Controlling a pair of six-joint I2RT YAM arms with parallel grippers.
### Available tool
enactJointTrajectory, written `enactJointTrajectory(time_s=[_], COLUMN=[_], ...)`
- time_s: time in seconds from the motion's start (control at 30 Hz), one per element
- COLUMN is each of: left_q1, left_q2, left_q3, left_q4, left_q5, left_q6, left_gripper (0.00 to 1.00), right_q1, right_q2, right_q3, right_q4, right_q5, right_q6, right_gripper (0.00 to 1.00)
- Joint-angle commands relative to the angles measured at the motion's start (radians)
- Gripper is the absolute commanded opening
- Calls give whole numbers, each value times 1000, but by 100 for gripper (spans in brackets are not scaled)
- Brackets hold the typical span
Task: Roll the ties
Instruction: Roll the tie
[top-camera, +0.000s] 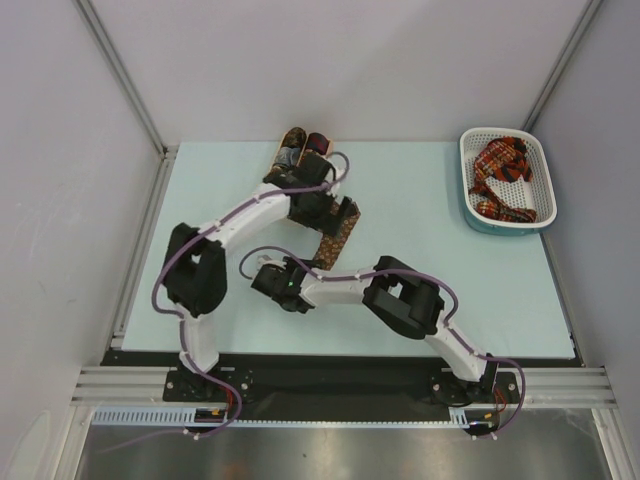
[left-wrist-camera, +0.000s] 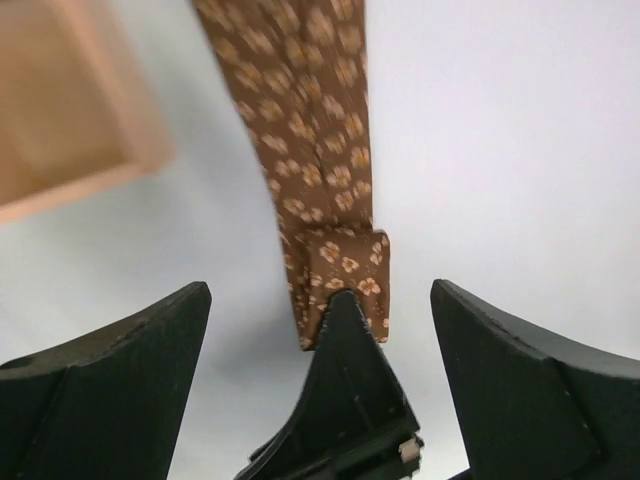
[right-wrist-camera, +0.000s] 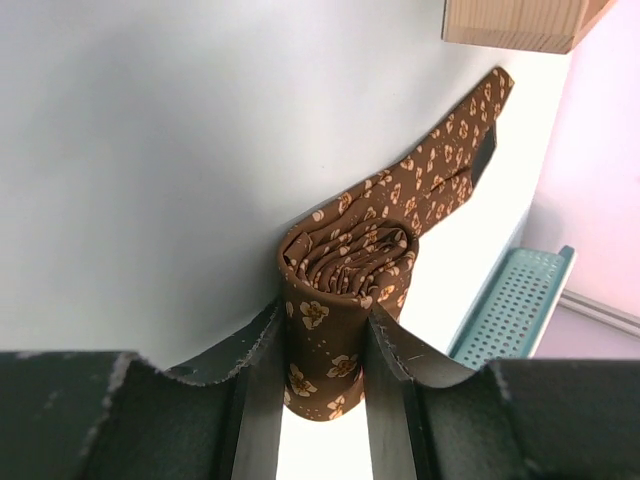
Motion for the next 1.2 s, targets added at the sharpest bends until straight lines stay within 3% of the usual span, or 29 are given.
enactJointTrajectory(time_s=[0.0, 0.3, 0.67, 1.03, 1.17], left_q1=[96, 387, 630, 650, 581], left_q2=[-187, -473, -738, -905, -996], left_q3=[1, -320, -697, -959, -1052], left_q4=[127, 437, 638, 712, 727], left_q5=[66, 233, 274, 277, 242], left_q6=[-74, -330, -531, -525, -503], left_gripper=[98, 100, 100, 100, 100], right_q1=[13, -2, -99, -251, -312], right_q2=[-2, -97, -191, -128, -91], right_q3=[-33, -49, 33, 165, 203], right_q4=[16, -8, -162, -311, -353], right_q5=[-242, -406, -838, -1308, -1452], right_q6=[48, 59, 87, 67, 56], right_gripper=[27, 27, 27, 27, 28])
